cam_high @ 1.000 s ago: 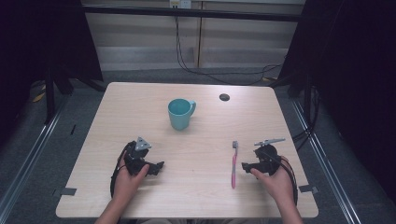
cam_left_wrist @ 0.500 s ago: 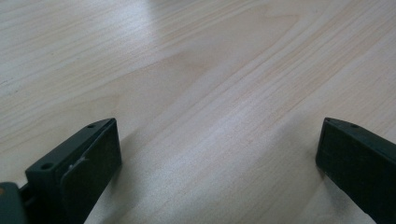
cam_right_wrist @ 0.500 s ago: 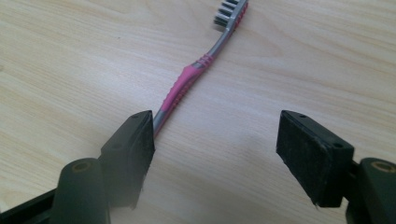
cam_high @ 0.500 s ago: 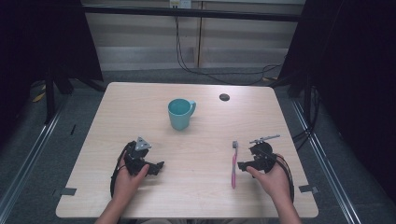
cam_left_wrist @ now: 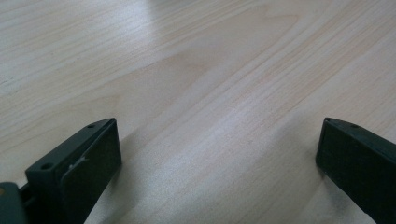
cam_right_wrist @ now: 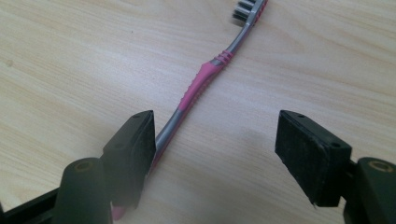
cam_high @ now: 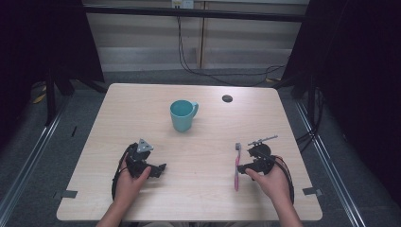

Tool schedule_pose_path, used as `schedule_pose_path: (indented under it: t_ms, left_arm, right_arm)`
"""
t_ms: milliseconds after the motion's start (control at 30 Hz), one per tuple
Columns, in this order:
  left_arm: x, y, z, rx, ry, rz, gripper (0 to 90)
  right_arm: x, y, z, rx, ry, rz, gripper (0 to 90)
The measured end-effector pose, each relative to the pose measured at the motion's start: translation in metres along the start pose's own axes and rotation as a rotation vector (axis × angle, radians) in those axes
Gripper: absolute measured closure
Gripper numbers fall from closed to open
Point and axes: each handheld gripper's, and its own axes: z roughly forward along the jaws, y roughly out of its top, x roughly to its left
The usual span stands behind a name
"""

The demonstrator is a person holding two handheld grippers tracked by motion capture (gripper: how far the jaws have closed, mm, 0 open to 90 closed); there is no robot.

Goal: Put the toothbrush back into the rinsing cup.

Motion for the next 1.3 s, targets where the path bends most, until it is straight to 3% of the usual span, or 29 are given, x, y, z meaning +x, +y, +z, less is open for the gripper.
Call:
schedule_pose_path:
  t_ms: [367, 433, 700, 1300]
  left_arm:
    - [0.0, 0.0, 0.0, 0.0, 0.001, 0.0, 0.0]
    - [0.0, 0.0, 0.0, 0.0, 0.0, 0.0, 0.0]
    - [0.0, 0.0, 0.0, 0.002, -0.001, 0.002, 0.0]
    - [0.0, 0.0, 0.0, 0.0, 0.0, 0.0, 0.0]
  right_arm:
    - [0.004, 0.001, -0.001, 0.018, 0.009, 0.016, 31.3]
    - [0.005, 0.001, 0.0, 0.036, 0.035, 0.048, 34.6]
    - [0.009, 0.0, 0.004, 0.065, 0.046, 0.068, 36.5]
    - [0.021, -0.002, 0.019, 0.137, 0.055, 0.068, 58.6]
